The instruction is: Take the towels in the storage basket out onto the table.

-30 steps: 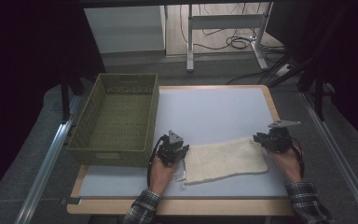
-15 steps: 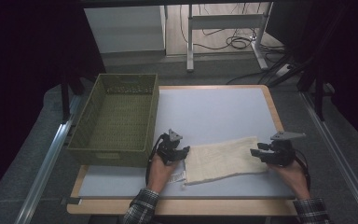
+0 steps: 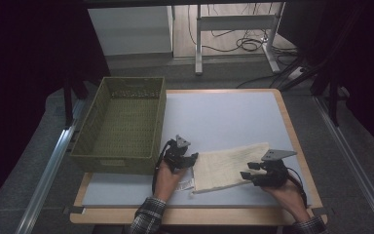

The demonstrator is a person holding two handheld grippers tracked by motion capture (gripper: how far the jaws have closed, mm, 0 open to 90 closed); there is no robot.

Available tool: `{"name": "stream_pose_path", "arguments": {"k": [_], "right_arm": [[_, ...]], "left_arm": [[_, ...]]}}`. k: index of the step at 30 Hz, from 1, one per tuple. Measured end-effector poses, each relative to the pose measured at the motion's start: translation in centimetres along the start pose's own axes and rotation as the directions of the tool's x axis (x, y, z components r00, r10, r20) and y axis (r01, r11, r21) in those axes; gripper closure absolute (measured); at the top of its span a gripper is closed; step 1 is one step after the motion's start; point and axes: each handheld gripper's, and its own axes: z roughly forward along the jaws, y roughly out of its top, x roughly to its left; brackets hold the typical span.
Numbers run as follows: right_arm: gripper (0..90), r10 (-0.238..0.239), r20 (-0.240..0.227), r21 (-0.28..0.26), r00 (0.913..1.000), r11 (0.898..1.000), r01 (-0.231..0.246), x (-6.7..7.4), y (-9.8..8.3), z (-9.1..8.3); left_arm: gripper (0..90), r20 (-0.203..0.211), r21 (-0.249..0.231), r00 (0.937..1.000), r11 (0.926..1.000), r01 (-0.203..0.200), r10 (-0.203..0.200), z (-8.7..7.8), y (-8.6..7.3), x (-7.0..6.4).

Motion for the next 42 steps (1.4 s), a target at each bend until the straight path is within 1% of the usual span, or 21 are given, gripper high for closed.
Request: {"name": "stream_pose_path", "arguments": {"k": [3,6,8,11,14,15,18,21,22,25,27,28,30,33,35,36,37,40,42], "right_arm": [[46.2,-0.033,-0.030,0.012,0.9990,0.999,0.033,1.3,0.4,1.0],[46.5,-0.057,-0.061,0.013,0.9965,0.998,0.058,2.6,0.8,1.9],[48.5,-0.068,-0.087,0.012,0.9939,0.997,0.070,3.3,1.0,2.4],[51.8,-0.084,-0.123,0.013,0.9889,0.996,0.087,4.4,1.4,3.3],[53.9,-0.100,-0.148,0.013,0.9839,0.995,0.103,5.3,1.7,4.0],[54.5,-0.110,-0.163,0.013,0.9806,0.993,0.113,5.8,1.9,4.4],[56.2,-0.132,-0.188,0.017,0.9734,0.990,0.137,6.9,2.3,5.3],[58.7,-0.155,-0.215,0.026,0.9644,0.986,0.164,8.1,2.8,6.2],[59.3,-0.156,-0.220,0.029,0.9629,0.986,0.166,8.4,2.9,6.4],[60.5,-0.175,-0.245,0.032,0.9535,0.981,0.189,9.4,3.3,7.3],[60.5,-0.184,-0.256,0.036,0.9491,0.979,0.199,10.0,3.4,7.7],[60.5,-0.190,-0.258,0.038,0.9472,0.978,0.207,10.3,3.5,8.0],[60.4,-0.198,-0.255,0.045,0.9463,0.975,0.217,10.8,3.6,8.6],[59.1,-0.199,-0.237,0.057,0.9509,0.974,0.218,11.3,3.7,9.4],[59.6,-0.216,-0.210,0.071,0.9534,0.969,0.236,11.5,3.6,9.9],[60.1,-0.223,-0.201,0.063,0.9539,0.969,0.239,11.7,3.5,9.9],[63.1,-0.230,-0.189,0.063,0.9548,0.967,0.245,11.8,3.5,9.9],[73.6,-0.267,-0.133,0.062,0.9545,0.959,0.277,12.1,3.3,9.9],[78.5,-0.263,-0.127,0.063,0.9564,0.960,0.272,12.0,3.3,9.9]], "left_arm": [[46.3,0.001,-0.001,1.0000,1.0000,0.002,-0.002,0.0,0.0,0.0],[46.3,0.001,0.000,1.0000,1.0000,0.002,-0.002,0.0,0.0,0.0],[46.3,0.001,0.004,1.0000,1.0000,-0.004,0.004,0.0,0.0,0.0],[46.3,0.002,0.001,1.0000,1.0000,0.000,0.000,0.0,0.0,0.0],[46.3,0.003,0.003,1.0000,1.0000,0.000,0.000,0.0,0.0,0.1],[46.3,0.003,0.003,1.0000,1.0000,0.000,0.000,0.0,0.0,0.1],[46.3,0.002,0.003,1.0000,1.0000,-0.003,0.003,0.0,0.0,0.1],[46.3,0.002,0.003,1.0000,1.0000,-0.001,0.001,0.0,0.0,0.1],[46.3,0.003,0.003,1.0000,1.0000,-0.001,0.001,0.0,0.0,0.1],[46.4,0.003,0.003,1.0000,1.0000,-0.001,0.001,0.0,0.0,0.1],[46.4,0.003,0.002,1.0000,1.0000,-0.004,0.004,0.0,0.0,0.1],[46.4,0.004,0.004,1.0000,1.0000,-0.003,0.003,0.0,0.0,0.1],[46.4,0.003,0.005,1.0000,1.0000,-0.004,0.004,0.0,0.0,0.1],[46.4,0.003,0.005,1.0000,1.0000,-0.004,0.004,0.0,0.0,0.1],[46.4,0.003,0.004,1.0000,1.0000,-0.003,0.003,0.0,0.0,0.1],[46.5,0.002,0.004,1.0000,1.0000,-0.003,0.003,0.0,0.0,0.1],[46.5,0.002,0.002,1.0000,1.0000,-0.001,0.001,0.0,0.0,0.1],[47.0,0.000,0.002,1.0000,1.0000,-0.001,0.001,0.0,0.0,0.1],[48.2,-0.001,0.003,1.0000,1.0000,0.000,0.000,0.0,0.0,0.1]]}}
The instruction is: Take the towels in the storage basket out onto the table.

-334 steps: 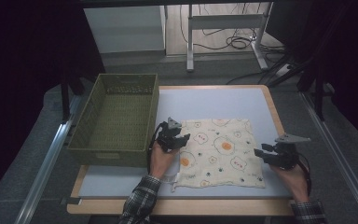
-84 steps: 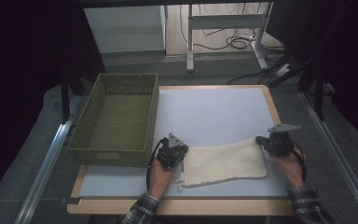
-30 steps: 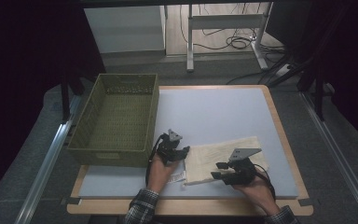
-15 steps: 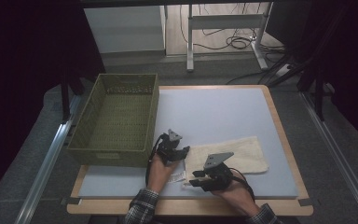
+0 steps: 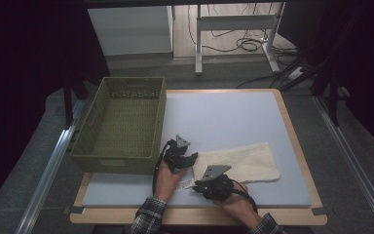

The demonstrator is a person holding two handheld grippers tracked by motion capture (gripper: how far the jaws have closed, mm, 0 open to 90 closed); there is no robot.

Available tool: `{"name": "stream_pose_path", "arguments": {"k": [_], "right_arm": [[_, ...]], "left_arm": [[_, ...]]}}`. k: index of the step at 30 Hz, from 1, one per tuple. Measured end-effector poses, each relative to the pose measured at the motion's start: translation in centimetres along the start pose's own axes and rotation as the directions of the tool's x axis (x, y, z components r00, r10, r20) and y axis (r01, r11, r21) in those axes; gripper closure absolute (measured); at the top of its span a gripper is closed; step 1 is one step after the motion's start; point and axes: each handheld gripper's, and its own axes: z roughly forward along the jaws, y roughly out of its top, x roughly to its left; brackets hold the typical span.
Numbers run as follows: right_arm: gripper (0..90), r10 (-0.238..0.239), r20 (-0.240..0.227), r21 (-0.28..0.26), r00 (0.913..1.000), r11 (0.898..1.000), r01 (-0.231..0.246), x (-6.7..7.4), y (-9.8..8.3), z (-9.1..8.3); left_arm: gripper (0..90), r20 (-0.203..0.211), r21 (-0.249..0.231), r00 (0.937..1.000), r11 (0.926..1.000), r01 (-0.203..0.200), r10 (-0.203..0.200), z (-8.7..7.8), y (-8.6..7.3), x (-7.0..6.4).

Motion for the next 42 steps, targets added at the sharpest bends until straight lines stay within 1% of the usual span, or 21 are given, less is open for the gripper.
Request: {"name": "stream_pose_path", "arguments": {"k": [1,2,5,6,8,10,11,12,14,17,18,21,24,25,30,33,37,41,42], "right_arm": [[81.1,0.008,-0.004,0.000,1.0000,1.000,-0.008,-0.1,0.0,0.0],[82.2,0.012,-0.011,-0.003,0.9999,1.000,-0.012,-0.3,-0.1,0.0],[84.0,0.047,-0.035,-0.011,0.9983,0.999,-0.048,-0.7,-0.2,-0.1],[84.2,0.054,-0.041,-0.013,0.9977,0.998,-0.055,-0.7,-0.3,-0.1],[84.4,0.065,-0.049,-0.014,0.9967,0.998,-0.066,-0.8,-0.3,-0.1],[84.5,0.061,-0.047,-0.013,0.9971,0.998,-0.061,-0.8,-0.3,-0.1],[84.5,0.060,-0.045,-0.011,0.9972,0.998,-0.061,-0.8,-0.2,-0.1],[84.5,0.059,-0.044,-0.009,0.9973,0.998,-0.059,-0.8,-0.2,-0.1],[84.7,0.054,-0.042,-0.006,0.9977,0.998,-0.055,-0.7,-0.1,-0.1],[85.0,0.045,-0.041,-0.005,0.9981,0.999,-0.045,-0.7,-0.1,-0.2],[85.0,0.043,-0.043,-0.005,0.9982,0.999,-0.044,-0.7,-0.1,-0.2],[85.1,0.045,-0.045,-0.015,0.9979,0.999,-0.046,-0.8,0.0,-0.6],[85.1,0.050,-0.049,-0.031,0.9975,0.998,-0.051,-0.9,0.1,-1.2],[85.0,0.051,-0.049,-0.039,0.9975,0.998,-0.053,-0.9,0.1,-1.4],[85.0,0.043,-0.034,-0.075,0.9985,0.996,-0.046,-1.1,0.3,-3.1],[85.0,0.049,-0.029,-0.091,0.9984,0.995,-0.051,-1.5,0.2,-3.9],[85.0,0.062,-0.015,-0.115,0.9979,0.991,-0.064,-2.1,-0.1,-5.3],[85.0,0.074,0.007,-0.139,0.9973,0.988,-0.072,-2.7,-0.5,-6.6],[85.0,0.083,0.010,-0.143,0.9965,0.986,-0.081,-2.9,-0.7,-7.0]], "left_arm": [[49.4,-0.001,0.000,1.0000,1.0000,0.002,-0.002,0.0,0.0,0.0],[50.4,-0.001,-0.001,1.0000,1.0000,0.002,-0.002,0.0,0.0,0.0],[55.1,-0.003,-0.004,1.0000,1.0000,-0.003,0.003,0.0,0.0,0.0],[57.6,0.004,-0.005,0.9998,0.9998,-0.021,0.021,-0.1,0.0,-0.2],[70.5,0.021,-0.005,0.9977,0.9979,-0.065,0.065,-0.1,0.0,-0.5],[79.3,0.025,-0.005,0.9941,0.9944,-0.105,0.105,-0.1,0.0,-0.8],[82.4,0.023,-0.005,0.9934,0.9937,-0.112,0.112,-0.1,0.0,-0.9],[83.4,0.022,-0.003,0.9928,0.9930,-0.118,0.118,-0.1,0.0,-0.9],[84.7,0.033,-0.005,0.9936,0.9942,-0.108,0.108,-0.1,0.0,-0.8],[86.1,0.054,-0.006,0.9952,0.9967,-0.081,0.081,-0.2,0.0,-0.5],[86.1,0.058,-0.011,0.9959,0.9976,-0.068,0.069,-0.2,0.1,-0.4],[86.3,0.063,-0.037,0.9965,0.9979,-0.053,0.055,-0.5,0.2,-0.4],[86.4,0.060,-0.054,0.9963,0.9968,-0.058,0.061,-0.8,0.5,-0.8],[86.4,0.065,-0.059,0.9960,0.9966,-0.057,0.061,-0.9,0.7,-0.8],[86.4,0.077,-0.087,0.9948,0.9944,-0.060,0.067,-1.4,1.8,-1.2],[86.3,0.083,-0.102,0.9938,0.9926,-0.066,0.074,-1.6,2.6,-1.5],[86.3,0.096,-0.118,0.9910,0.9896,-0.082,0.093,-1.5,3.7,-2.2],[86.2,0.117,-0.129,0.9864,0.9866,-0.101,0.116,-1.0,4.9,-3.0],[86.2,0.120,-0.130,0.9851,0.9857,-0.107,0.123,-0.8,5.2,-3.2]]}}
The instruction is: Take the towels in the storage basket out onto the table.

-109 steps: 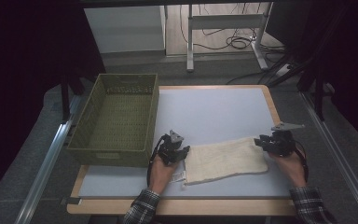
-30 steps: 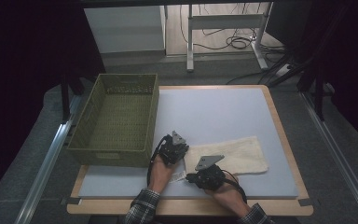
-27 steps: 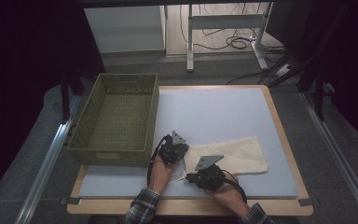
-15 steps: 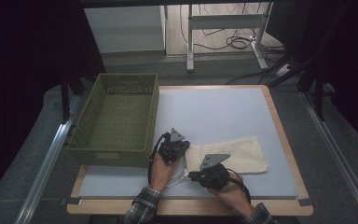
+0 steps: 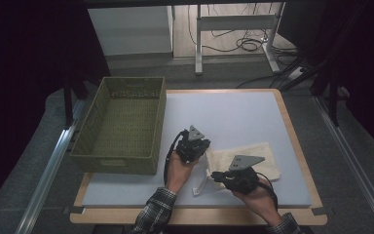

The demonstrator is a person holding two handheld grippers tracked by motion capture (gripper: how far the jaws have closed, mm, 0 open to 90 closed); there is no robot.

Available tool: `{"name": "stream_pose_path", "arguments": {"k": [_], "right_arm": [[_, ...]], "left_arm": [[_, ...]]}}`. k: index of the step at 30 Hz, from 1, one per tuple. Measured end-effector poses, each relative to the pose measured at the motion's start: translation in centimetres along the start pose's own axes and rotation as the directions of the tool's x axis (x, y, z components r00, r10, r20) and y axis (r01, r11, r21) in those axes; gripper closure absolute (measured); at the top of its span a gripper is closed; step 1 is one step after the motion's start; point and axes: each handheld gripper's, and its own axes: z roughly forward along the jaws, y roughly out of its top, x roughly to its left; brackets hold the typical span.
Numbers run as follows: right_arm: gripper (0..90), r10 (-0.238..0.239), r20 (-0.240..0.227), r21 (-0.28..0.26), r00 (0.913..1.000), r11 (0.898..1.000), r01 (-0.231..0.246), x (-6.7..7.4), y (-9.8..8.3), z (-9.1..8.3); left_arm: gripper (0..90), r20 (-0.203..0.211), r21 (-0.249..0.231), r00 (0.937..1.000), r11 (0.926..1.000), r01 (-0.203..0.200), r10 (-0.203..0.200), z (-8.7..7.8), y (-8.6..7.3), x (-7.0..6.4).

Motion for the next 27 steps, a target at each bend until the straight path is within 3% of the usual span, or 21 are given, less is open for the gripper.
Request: {"name": "stream_pose_path", "arguments": {"k": [12,27], "right_arm": [[85.0,0.054,0.070,-0.028,0.9961,0.998,-0.052,-2.1,-1.9,-3.3],[85.0,0.134,0.158,-0.064,0.9783,0.990,-0.125,-4.5,-4.7,-7.4]], "left_arm": [[86.2,0.063,-0.016,0.9959,0.9979,-0.063,0.064,2.7,2.7,-1.8],[86.3,0.120,-0.017,0.9840,0.9914,-0.130,0.131,7.0,5.3,-4.6]]}}
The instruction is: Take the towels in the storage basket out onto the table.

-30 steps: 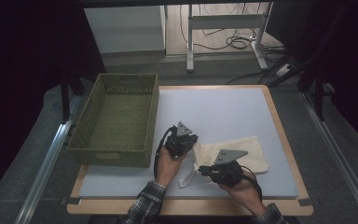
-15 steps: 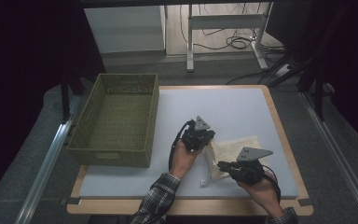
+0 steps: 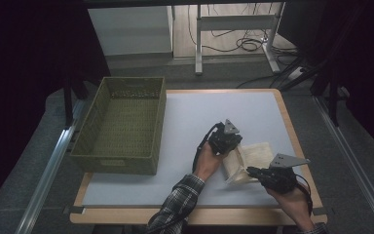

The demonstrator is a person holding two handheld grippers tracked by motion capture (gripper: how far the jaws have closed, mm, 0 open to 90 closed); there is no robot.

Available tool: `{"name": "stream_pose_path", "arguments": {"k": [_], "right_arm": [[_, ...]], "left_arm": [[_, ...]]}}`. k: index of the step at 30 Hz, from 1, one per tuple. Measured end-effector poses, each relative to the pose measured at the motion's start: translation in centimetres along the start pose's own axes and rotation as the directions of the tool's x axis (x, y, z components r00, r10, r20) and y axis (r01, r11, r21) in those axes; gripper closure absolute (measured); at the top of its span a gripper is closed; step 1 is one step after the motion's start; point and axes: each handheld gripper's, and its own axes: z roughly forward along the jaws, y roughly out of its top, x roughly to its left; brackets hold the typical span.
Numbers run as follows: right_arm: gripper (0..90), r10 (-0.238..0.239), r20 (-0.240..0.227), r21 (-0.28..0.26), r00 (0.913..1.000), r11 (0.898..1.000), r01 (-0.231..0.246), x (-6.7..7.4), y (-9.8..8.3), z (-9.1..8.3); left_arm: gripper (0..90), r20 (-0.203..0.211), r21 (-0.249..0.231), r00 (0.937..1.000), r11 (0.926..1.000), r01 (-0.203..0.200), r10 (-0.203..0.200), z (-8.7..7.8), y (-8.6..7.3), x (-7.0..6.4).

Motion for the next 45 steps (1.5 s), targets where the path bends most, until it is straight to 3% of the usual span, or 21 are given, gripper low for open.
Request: {"name": "stream_pose_path", "arguments": {"k": [13,24,31,33,37,40,45], "right_arm": [[85.0,0.074,0.069,-0.011,0.9949,0.997,-0.073,-2.7,-2.0,-2.6],[84.9,0.107,0.104,-0.013,0.9889,0.994,-0.106,-4.1,-3.2,-3.4],[84.5,0.122,0.128,0.000,0.9843,0.992,-0.123,-4.9,-3.9,-3.1],[83.7,0.132,0.131,0.011,0.9825,0.991,-0.135,-5.1,-4.1,-2.9],[74.1,0.138,0.146,0.015,0.9796,0.990,-0.142,-5.3,-4.4,-2.9],[67.9,0.129,0.178,0.008,0.9756,0.991,-0.132,-5.2,-4.2,-3.5],[62.5,0.110,0.223,-0.011,0.9685,0.994,-0.111,-5.4,-3.5,-5.0]], "left_arm": [[86.2,0.041,0.014,0.9977,0.9985,-0.053,0.053,3.5,2.5,-1.5],[86.0,0.058,0.032,0.9948,0.9958,-0.086,0.084,6.0,3.9,-2.5],[85.2,0.058,0.068,0.9956,0.9946,-0.078,0.075,7.7,3.9,-2.5],[81.5,0.054,0.077,0.9967,0.9950,-0.065,0.061,8.1,3.7,-2.5],[58.6,0.037,0.061,0.9982,0.9969,-0.049,0.047,7.9,3.7,-2.4],[48.7,0.043,0.033,0.9987,0.9990,-0.029,0.028,7.3,3.9,-2.3],[39.8,0.034,0.003,0.9994,0.9999,-0.011,0.010,5.6,4.3,-1.9]]}}
